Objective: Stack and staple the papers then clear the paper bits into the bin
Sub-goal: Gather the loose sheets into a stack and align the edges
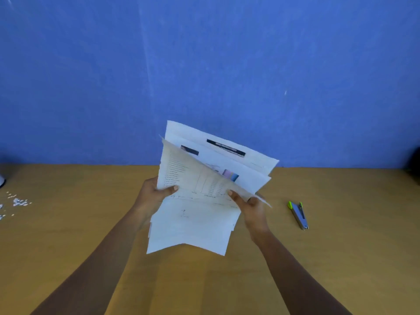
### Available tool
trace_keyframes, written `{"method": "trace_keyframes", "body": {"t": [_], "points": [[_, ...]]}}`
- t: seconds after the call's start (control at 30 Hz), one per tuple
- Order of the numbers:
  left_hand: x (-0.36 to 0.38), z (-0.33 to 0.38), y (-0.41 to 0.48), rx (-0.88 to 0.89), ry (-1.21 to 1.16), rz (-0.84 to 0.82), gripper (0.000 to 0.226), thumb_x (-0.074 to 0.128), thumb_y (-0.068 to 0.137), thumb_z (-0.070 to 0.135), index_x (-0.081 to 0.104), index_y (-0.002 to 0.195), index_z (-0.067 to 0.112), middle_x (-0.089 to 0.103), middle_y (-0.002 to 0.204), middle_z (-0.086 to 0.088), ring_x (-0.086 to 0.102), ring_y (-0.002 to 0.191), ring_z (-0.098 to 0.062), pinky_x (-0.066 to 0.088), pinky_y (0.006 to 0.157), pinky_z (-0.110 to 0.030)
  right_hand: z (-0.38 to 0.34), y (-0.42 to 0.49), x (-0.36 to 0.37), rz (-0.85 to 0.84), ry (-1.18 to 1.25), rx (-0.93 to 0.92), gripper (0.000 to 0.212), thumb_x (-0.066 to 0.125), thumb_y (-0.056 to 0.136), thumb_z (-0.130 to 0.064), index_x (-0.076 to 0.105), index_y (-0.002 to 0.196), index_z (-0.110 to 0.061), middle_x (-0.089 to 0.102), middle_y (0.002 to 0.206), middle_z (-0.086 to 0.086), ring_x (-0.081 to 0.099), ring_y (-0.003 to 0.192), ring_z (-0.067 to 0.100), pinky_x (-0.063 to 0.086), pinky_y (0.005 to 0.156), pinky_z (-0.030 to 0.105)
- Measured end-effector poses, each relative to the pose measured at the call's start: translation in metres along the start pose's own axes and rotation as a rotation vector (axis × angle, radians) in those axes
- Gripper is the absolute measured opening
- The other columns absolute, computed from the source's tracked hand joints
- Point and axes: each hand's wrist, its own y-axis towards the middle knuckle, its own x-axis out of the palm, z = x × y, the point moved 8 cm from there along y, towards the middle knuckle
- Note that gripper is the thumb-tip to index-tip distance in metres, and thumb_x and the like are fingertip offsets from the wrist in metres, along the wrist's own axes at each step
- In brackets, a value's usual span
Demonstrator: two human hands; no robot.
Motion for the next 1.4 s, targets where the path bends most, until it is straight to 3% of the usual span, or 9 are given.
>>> {"method": "trace_keyframes", "body": {"t": [0.13, 0.2, 0.33, 0.53, 0.87, 0.97, 1.1, 1.23, 1.4], "points": [[0.0, 0.003, -0.003, 0.055, -0.04, 0.167, 0.031, 0.059, 0.085, 0.0, 0.059, 0.115, 0.003, 0.062, 0.104, -0.001, 0.06, 0.088, -0.015, 0.049, 0.063, -0.007, -0.032, 0.0, 0.013, 0.044, -0.041, -0.114, 0.016, 0.067, 0.082, -0.006, 0.067, 0.09, -0.02, 0.069, 0.087, -0.01, 0.068, 0.078, -0.003, 0.055, 0.069, 0.013], [0.005, 0.008, -0.006, 0.08, -0.066, 0.215, 0.027, 0.058, 0.085, -0.001, 0.061, 0.112, 0.005, 0.064, 0.093, 0.005, 0.062, 0.079, -0.009, 0.048, 0.058, -0.005, -0.039, -0.002, 0.017, 0.062, -0.033, -0.151, 0.015, 0.065, 0.084, -0.007, 0.066, 0.095, -0.017, 0.069, 0.091, -0.008, 0.068, 0.08, -0.006, 0.055, 0.07, 0.012], [0.011, 0.011, -0.011, 0.099, -0.12, 0.248, 0.02, 0.059, 0.084, -0.002, 0.06, 0.101, 0.008, 0.063, 0.084, 0.009, 0.063, 0.062, 0.009, 0.049, 0.054, -0.007, -0.044, 0.001, 0.021, 0.111, -0.011, -0.159, 0.028, 0.065, 0.085, -0.016, 0.063, 0.111, -0.005, 0.07, 0.107, 0.004, 0.067, 0.099, 0.012, 0.056, 0.084, 0.026], [0.015, -0.004, -0.012, 0.042, -0.093, 0.223, 0.027, 0.071, 0.075, 0.001, 0.061, 0.1, 0.007, 0.064, 0.085, 0.006, 0.063, 0.075, -0.007, 0.05, 0.053, -0.009, -0.03, 0.001, 0.021, 0.077, -0.048, -0.112, 0.014, 0.065, 0.084, -0.008, 0.064, 0.098, -0.012, 0.069, 0.09, -0.008, 0.068, 0.079, -0.003, 0.055, 0.069, 0.014], [0.011, -0.026, -0.017, -0.042, -0.108, 0.227, 0.025, 0.07, 0.076, 0.0, 0.061, 0.098, 0.01, 0.064, 0.086, 0.007, 0.061, 0.077, -0.007, 0.048, 0.051, -0.008, -0.001, -0.002, 0.013, 0.079, -0.128, 0.033, 0.023, 0.068, 0.082, -0.013, 0.066, 0.104, -0.005, 0.07, 0.096, 0.007, 0.067, 0.094, 0.024, 0.057, 0.078, 0.032], [0.008, -0.023, -0.015, -0.036, -0.088, 0.241, 0.024, 0.072, 0.076, 0.003, 0.063, 0.097, 0.011, 0.064, 0.085, 0.009, 0.061, 0.078, -0.007, 0.049, 0.057, -0.016, -0.006, -0.004, 0.013, 0.087, -0.114, 0.02, 0.022, 0.067, 0.083, -0.012, 0.066, 0.105, -0.005, 0.07, 0.092, 0.001, 0.067, 0.088, 0.017, 0.057, 0.073, 0.024], [0.009, -0.02, -0.015, -0.036, -0.109, 0.207, 0.027, 0.074, 0.073, 0.005, 0.064, 0.097, 0.013, 0.066, 0.088, 0.008, 0.062, 0.082, -0.007, 0.049, 0.067, -0.022, -0.012, -0.006, 0.013, 0.077, -0.097, 0.006, 0.018, 0.07, 0.08, -0.012, 0.068, 0.098, -0.013, 0.071, 0.095, 0.001, 0.068, 0.093, 0.018, 0.057, 0.081, 0.035], [0.004, -0.019, -0.015, -0.018, -0.116, 0.209, 0.028, 0.077, 0.069, 0.005, 0.064, 0.087, 0.023, 0.067, 0.091, 0.008, 0.063, 0.085, -0.009, 0.049, 0.071, -0.025, -0.014, -0.006, 0.014, 0.055, -0.073, 0.004, 0.032, 0.076, 0.074, -0.011, 0.065, 0.105, -0.009, 0.071, 0.1, 0.002, 0.068, 0.092, 0.013, 0.058, 0.078, 0.027], [0.003, -0.013, -0.013, -0.006, -0.127, 0.191, 0.03, 0.08, 0.065, 0.004, 0.067, 0.09, 0.017, 0.068, 0.091, 0.006, 0.065, 0.085, -0.01, 0.053, 0.074, -0.027, -0.019, -0.006, 0.015, 0.034, -0.032, 0.002, 0.024, 0.076, 0.075, -0.013, 0.068, 0.096, -0.019, 0.072, 0.095, -0.005, 0.069, 0.089, 0.008, 0.057, 0.075, 0.021]]}}
